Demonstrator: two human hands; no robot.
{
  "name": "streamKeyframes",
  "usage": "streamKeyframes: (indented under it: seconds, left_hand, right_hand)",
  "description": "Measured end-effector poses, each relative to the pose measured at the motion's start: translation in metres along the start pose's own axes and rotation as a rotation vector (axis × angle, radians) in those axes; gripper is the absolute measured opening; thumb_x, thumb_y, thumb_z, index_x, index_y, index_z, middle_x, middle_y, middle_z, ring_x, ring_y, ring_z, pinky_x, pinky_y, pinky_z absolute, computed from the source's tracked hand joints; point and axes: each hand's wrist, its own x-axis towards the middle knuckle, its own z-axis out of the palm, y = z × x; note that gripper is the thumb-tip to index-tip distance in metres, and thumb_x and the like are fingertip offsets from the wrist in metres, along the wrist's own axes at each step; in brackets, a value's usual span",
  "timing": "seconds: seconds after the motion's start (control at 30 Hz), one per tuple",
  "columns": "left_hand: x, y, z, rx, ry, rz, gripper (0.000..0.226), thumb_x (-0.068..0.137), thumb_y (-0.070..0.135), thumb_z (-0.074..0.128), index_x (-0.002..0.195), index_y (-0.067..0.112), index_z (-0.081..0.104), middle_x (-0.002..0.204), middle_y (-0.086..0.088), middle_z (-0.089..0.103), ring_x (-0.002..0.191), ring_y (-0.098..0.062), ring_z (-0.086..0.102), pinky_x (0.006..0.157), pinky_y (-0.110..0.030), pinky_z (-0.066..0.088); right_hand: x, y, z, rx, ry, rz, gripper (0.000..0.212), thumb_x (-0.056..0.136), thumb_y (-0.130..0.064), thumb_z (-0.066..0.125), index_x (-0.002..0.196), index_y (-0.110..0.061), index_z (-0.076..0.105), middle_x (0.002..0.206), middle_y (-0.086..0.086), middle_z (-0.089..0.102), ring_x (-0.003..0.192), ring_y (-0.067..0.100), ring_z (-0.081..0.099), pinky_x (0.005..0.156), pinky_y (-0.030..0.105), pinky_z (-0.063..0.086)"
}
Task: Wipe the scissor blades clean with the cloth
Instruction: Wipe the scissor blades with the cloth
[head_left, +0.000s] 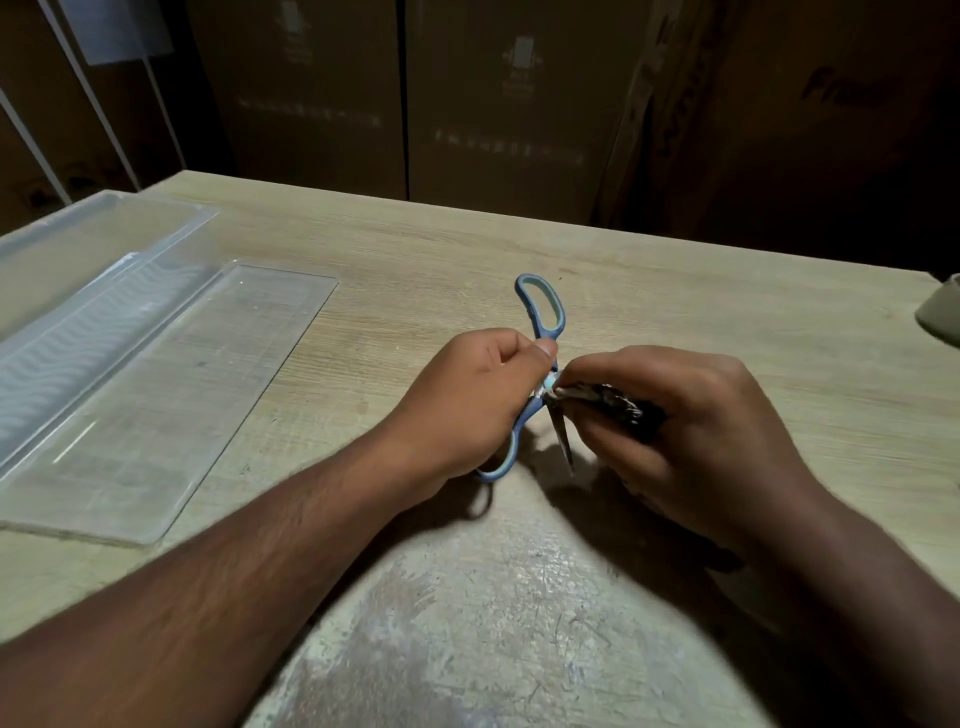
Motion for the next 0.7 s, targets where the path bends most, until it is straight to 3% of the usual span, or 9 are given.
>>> streamKeyframes:
  seconds: [0.1, 0.23, 0.37, 0.47, 0.53, 0.6, 0.7]
  left_hand:
    - [0.002, -0.003, -0.002, -0.006, 0.044, -0.004, 0.045, 0.095, 0.054, 0.055, 0.083, 0.014, 0.073, 0.072, -0.012, 0.052, 0.066, -0.021, 0.042, 0.070, -0.041, 0.035]
    - [0.004, -0.004, -0.004, -0.050, 0.037, -0.019, 0.046, 0.090, 0.056, 0.055, 0.085, 0.015, 0.074, 0.081, -0.027, 0.065, 0.072, -0.024, 0.051, 0.074, -0.044, 0.040]
    - [0.005, -0.004, -0.006, -0.040, -0.030, -0.048, 0.046, 0.090, 0.057, 0.054, 0.089, 0.016, 0.075, 0.078, -0.014, 0.064, 0.069, -0.022, 0.049, 0.074, -0.044, 0.036]
    - [0.005, -0.004, -0.006, -0.070, -0.026, -0.036, 0.040, 0.091, 0.055, 0.058, 0.087, 0.020, 0.077, 0.089, -0.018, 0.077, 0.079, -0.023, 0.062, 0.082, -0.049, 0.048]
    - [0.005, -0.004, -0.006, -0.082, 0.024, -0.028, 0.035, 0.097, 0.048, 0.063, 0.080, 0.020, 0.076, 0.078, -0.005, 0.077, 0.075, -0.018, 0.065, 0.083, -0.051, 0.050]
    - [0.005, -0.006, -0.005, -0.095, 0.039, -0.027, 0.034, 0.103, 0.042, 0.063, 0.077, 0.023, 0.075, 0.072, 0.006, 0.073, 0.070, -0.013, 0.062, 0.080, -0.043, 0.046]
    - [0.005, -0.006, -0.010, -0.134, 0.005, -0.038, 0.033, 0.096, 0.047, 0.062, 0.077, 0.024, 0.077, 0.080, -0.004, 0.076, 0.078, -0.019, 0.064, 0.085, -0.048, 0.049]
  right_hand:
    - [0.000, -0.005, 0.001, -0.046, -0.005, -0.070, 0.023, 0.097, -0.032, 0.068, 0.118, -0.029, 0.079, 0.104, -0.011, 0.078, 0.082, 0.015, 0.075, 0.063, 0.038, 0.058]
    - [-0.001, -0.012, -0.003, -0.196, -0.025, -0.148, 0.024, 0.094, -0.033, 0.068, 0.114, -0.032, 0.080, 0.101, -0.013, 0.079, 0.076, 0.020, 0.075, 0.055, 0.035, 0.055]
    - [-0.002, -0.014, -0.002, -0.176, 0.030, -0.125, 0.022, 0.097, -0.032, 0.069, 0.116, -0.030, 0.080, 0.105, -0.012, 0.081, 0.080, 0.018, 0.078, 0.057, 0.034, 0.057]
    - [0.000, -0.011, -0.001, -0.137, 0.016, -0.116, 0.022, 0.098, -0.027, 0.072, 0.119, -0.028, 0.079, 0.112, -0.011, 0.080, 0.086, 0.016, 0.079, 0.061, 0.036, 0.060]
    - [0.000, -0.010, -0.001, -0.122, -0.007, -0.130, 0.022, 0.098, -0.020, 0.076, 0.119, -0.024, 0.080, 0.111, -0.008, 0.081, 0.086, 0.017, 0.079, 0.063, 0.037, 0.061]
    - [-0.001, -0.011, -0.003, -0.136, -0.024, -0.158, 0.020, 0.097, -0.016, 0.077, 0.116, -0.022, 0.080, 0.107, -0.005, 0.081, 0.082, 0.019, 0.079, 0.062, 0.038, 0.062]
    - [0.000, -0.013, -0.005, -0.157, -0.026, -0.184, 0.020, 0.098, -0.021, 0.072, 0.116, -0.024, 0.080, 0.106, -0.008, 0.081, 0.080, 0.018, 0.078, 0.060, 0.038, 0.061]
